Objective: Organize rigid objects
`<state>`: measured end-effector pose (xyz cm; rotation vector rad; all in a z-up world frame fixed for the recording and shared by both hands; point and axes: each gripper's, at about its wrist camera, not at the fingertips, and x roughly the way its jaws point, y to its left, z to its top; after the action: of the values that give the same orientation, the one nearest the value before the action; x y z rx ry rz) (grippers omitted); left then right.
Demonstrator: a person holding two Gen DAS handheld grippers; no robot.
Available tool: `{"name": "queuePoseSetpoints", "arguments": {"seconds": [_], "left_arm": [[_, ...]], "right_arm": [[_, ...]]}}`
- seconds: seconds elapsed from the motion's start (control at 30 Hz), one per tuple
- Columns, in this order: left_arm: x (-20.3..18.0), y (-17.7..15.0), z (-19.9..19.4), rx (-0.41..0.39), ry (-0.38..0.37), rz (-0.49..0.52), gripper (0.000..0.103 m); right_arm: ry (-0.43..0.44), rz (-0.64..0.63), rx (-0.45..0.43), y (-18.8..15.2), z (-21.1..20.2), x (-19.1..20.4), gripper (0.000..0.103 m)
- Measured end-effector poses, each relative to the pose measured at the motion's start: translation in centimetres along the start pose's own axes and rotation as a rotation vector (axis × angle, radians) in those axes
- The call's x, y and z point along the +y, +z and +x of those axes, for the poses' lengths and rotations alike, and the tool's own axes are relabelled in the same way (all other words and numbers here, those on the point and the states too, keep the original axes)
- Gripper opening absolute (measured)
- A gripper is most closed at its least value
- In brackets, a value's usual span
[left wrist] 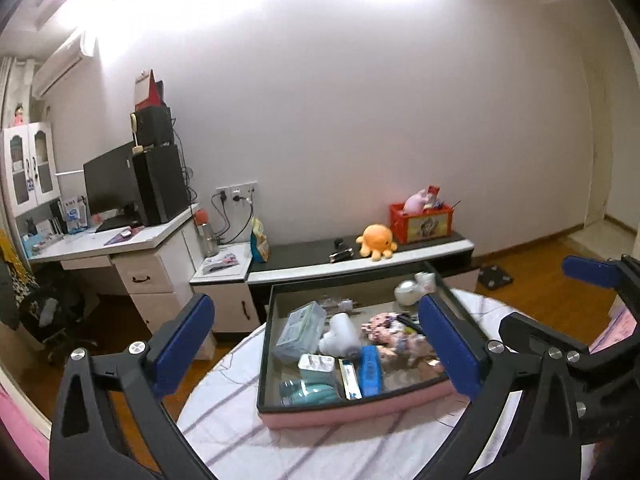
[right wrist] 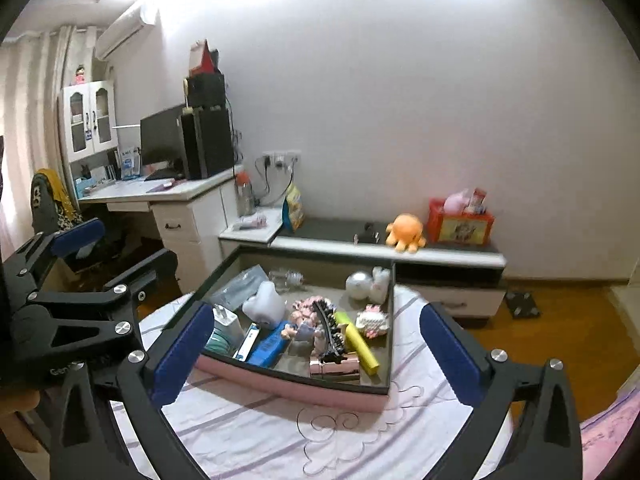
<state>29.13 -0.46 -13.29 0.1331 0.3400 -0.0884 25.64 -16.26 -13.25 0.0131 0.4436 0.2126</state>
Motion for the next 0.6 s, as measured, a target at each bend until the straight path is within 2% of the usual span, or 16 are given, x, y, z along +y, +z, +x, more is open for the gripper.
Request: {"name": "queuePoseSetpoints", "arguments": {"seconds": [0.23, 0.6], "left_arm": [[0.4, -0.1, -5.4, -0.026, -0.044, -0.032, 0.103], [-0.2, 0.4, -11.3, -0.079, -0.028, 0.037, 0.103]], "right_arm": [[0.013, -0.008, -0.046, -0.3, -5.5, 1.4, 0.103], [0.022, 0.006, -0.109, 0.1, -10.5, 2.3, 0.103]]}}
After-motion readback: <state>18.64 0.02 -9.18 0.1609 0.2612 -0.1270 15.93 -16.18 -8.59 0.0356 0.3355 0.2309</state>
